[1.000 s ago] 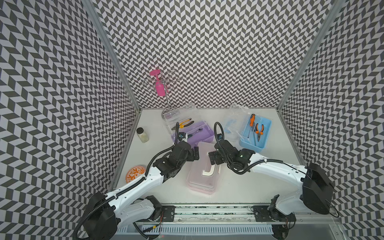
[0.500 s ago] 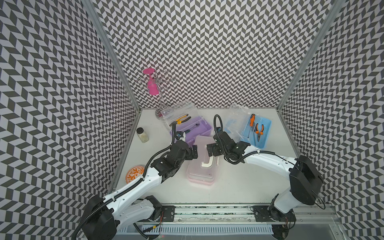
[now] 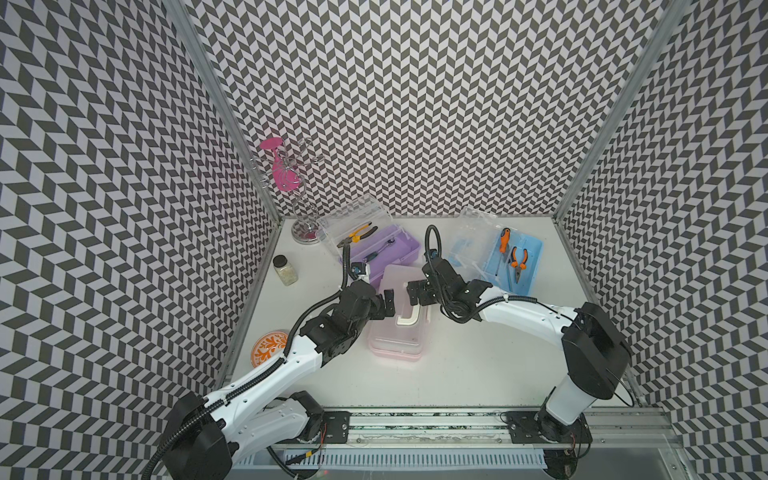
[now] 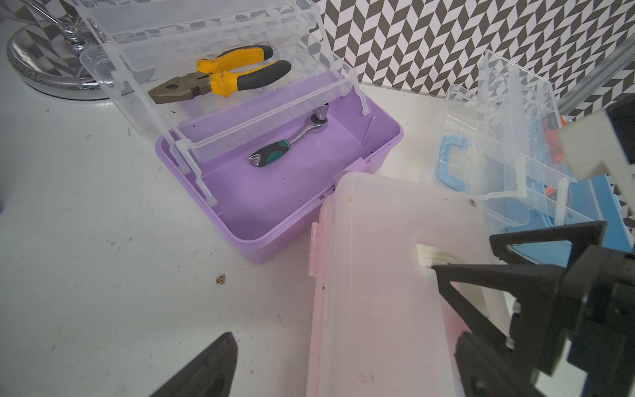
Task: Close toolboxes
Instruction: Move the toolbox to the center of the board.
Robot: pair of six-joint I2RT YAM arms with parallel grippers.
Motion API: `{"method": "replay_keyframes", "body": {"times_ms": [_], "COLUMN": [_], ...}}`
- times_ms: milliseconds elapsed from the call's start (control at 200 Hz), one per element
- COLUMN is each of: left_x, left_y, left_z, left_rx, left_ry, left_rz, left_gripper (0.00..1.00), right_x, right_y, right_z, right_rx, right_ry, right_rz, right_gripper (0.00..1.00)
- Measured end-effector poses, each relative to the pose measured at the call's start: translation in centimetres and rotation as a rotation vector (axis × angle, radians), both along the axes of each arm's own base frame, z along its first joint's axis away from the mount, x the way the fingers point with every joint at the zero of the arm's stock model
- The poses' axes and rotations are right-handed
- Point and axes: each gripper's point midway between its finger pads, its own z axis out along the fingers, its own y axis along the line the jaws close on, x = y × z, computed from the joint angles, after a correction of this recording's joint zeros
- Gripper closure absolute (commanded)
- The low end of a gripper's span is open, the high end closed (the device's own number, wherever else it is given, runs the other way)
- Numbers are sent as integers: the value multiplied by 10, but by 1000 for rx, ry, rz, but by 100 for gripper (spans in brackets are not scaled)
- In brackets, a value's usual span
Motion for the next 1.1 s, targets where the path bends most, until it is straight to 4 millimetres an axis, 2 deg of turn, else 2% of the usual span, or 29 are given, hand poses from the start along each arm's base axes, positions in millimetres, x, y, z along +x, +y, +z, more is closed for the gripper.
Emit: {"method": "replay_keyframes", "body": {"times_ms": [285,426,661,766,992,1102], "left_x": [0,0,1,2,-1,-2], "left_y": [0,0,1,1,3,4], "left_z": [0,0,6,15,51,59], "left_rx": [0,2,-3,-13,-72,-87], "left_ry": [0,3,-4,-17,-88,-106], "left_rz": [1,2,7,9,9,8], "left_gripper": [0,0,1,1,0,1], "right_x": [-7,-21,-52,-67,-90,-107], "right_y": [1,5,24,34,51,64], "right_z": [-2,-3,-7,-9,-8,-7], "right_rx": [39,64,122,157,211,234], "right_ry": [-9,4,40,63,74,90], "right_rz": [32,82,186,234,301,348], "right_gripper": [5,5,7,8,9,9]}}
